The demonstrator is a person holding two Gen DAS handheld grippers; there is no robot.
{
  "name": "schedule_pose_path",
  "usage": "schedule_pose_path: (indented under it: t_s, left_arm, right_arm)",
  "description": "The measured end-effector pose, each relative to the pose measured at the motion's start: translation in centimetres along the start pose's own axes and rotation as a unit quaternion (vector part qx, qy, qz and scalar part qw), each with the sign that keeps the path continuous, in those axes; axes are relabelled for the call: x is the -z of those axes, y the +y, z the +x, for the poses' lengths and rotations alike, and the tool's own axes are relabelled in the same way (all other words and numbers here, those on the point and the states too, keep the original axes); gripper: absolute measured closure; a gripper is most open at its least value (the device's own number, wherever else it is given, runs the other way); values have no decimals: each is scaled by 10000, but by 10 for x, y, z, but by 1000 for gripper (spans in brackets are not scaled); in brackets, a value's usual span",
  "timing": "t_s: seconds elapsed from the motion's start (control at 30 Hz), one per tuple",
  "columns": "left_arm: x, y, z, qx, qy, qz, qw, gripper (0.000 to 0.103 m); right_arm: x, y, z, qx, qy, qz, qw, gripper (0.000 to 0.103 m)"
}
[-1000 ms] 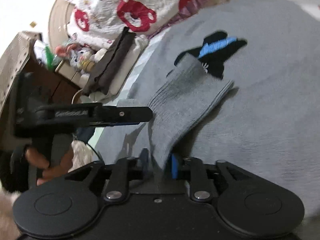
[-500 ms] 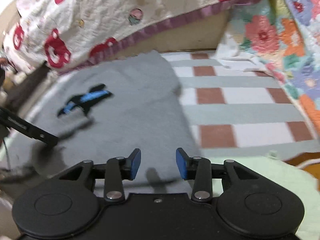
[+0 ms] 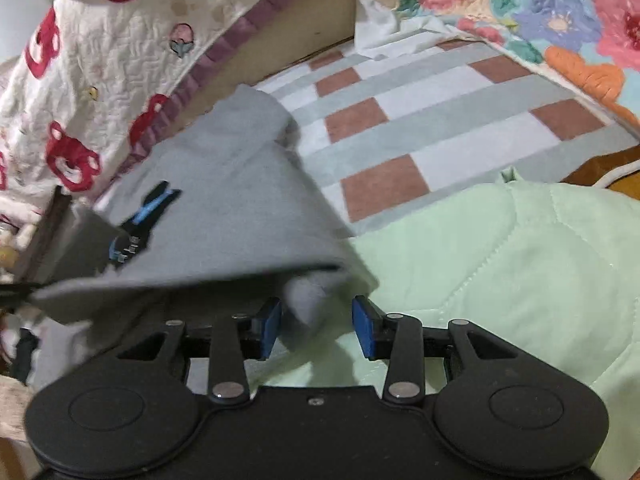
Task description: Fold clothes
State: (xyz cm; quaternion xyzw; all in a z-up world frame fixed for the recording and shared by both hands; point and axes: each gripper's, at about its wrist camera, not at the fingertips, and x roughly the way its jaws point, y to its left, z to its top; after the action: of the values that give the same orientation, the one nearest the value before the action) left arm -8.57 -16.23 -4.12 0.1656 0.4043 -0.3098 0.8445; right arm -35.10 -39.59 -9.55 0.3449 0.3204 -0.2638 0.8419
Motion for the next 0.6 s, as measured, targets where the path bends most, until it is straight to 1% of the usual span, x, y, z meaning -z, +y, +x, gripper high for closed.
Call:
schedule_pose_path:
  t_s: [0.03,0.1,0.13,0.2,0.27,0.3,0.33,0.37,0.4,0.47,0.57,0.6]
  left_arm:
    - [4,6,-1,-98,8,-59,9999,89]
    - [15,17,3,-113,195,-272,9994,90]
    - [22,22,7,-26,347,-451,9984,90]
    - [35,28,17,126,532,-661,9963,94]
    - [42,31,20,167,512,-743,9958,95]
    - [42,32,19,180,471,-768,9958,96]
    - [40,33,15,203,427,-789,9958,96]
    - [37,34,11,225,383,-809,9957,96]
    - [36,36,8,248,352,-829,9956,96]
    - [37,39,3,277,340,-855,9954,96]
    - [39,39,5,229,420,-833,9954,96]
    - [39,39,6,214,447,-825,9954,96]
  right_arm:
    - [0,1,2,9,-18,14,10000,59]
    - [0,2,5,27,-53,41,10000,59]
    - [0,3,7,36,-70,55,10000,59]
    - [-3,4,13,37,-120,33,9999,59]
    - [-7,6,20,30,-180,-41,9998,59]
    - [-9,8,24,91,-204,-190,9996,82]
    - [-13,13,18,125,-382,-259,9989,88]
    - [-17,20,11,158,-574,-349,9976,88]
    - [-18,36,-10,183,-888,-613,9940,90]
    - [-20,68,-50,259,-1483,-1126,9822,90]
    - [-4,77,-47,1035,-1591,-1559,9694,90]
    - [1,67,-36,1138,-1417,-1440,9727,90]
